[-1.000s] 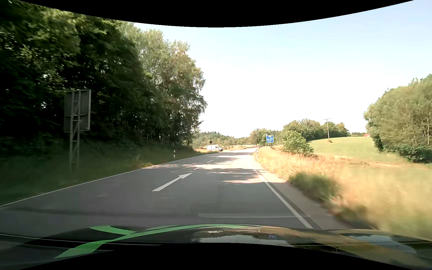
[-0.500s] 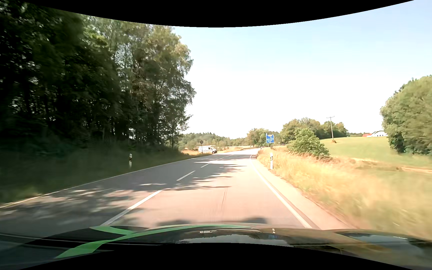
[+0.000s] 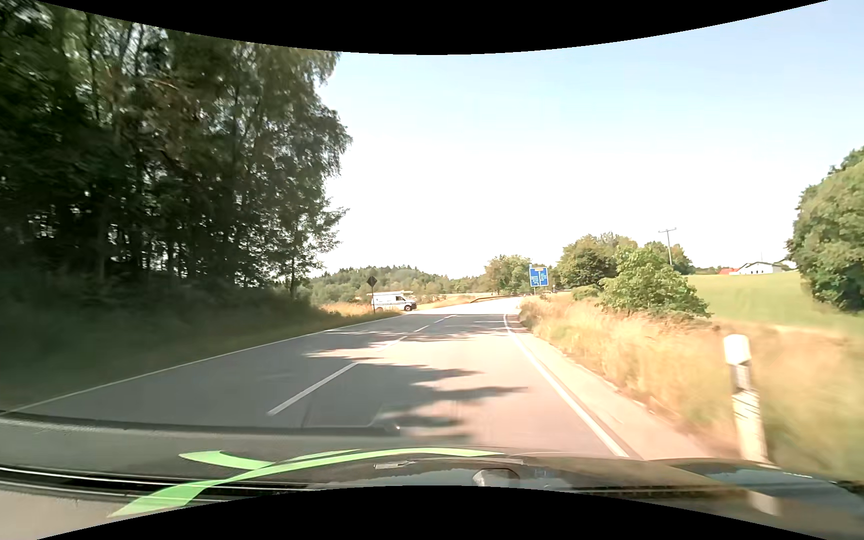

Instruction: Follow the waypoints while adhering to traffic rules and regulations

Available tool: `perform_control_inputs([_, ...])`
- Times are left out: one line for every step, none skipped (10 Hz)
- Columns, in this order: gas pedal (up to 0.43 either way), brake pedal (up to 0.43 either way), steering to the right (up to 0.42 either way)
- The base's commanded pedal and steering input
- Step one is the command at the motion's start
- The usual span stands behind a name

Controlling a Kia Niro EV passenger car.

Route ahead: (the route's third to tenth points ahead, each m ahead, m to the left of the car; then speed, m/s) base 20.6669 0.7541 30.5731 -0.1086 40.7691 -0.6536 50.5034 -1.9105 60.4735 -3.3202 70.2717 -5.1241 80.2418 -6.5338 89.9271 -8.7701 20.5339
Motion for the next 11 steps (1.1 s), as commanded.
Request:
perform_control_inputs([0.197, 0.0, 0.012])
perform_control_inputs([0.189, 0.0, 0.012])
perform_control_inputs([0.169, 0.0, 0.014])
perform_control_inputs([0.169, 0.0, 0.014])
perform_control_inputs([0.157, 0.0, 0.015])
perform_control_inputs([0.157, 0.0, 0.014])
perform_control_inputs([0.157, 0.0, 0.014])
perform_control_inputs([0.15, 0.0, 0.014])
perform_control_inputs([0.138, 0.0, 0.014])
perform_control_inputs([0.138, 0.0, 0.014])
perform_control_inputs([0.138, 0.0, 0.014])
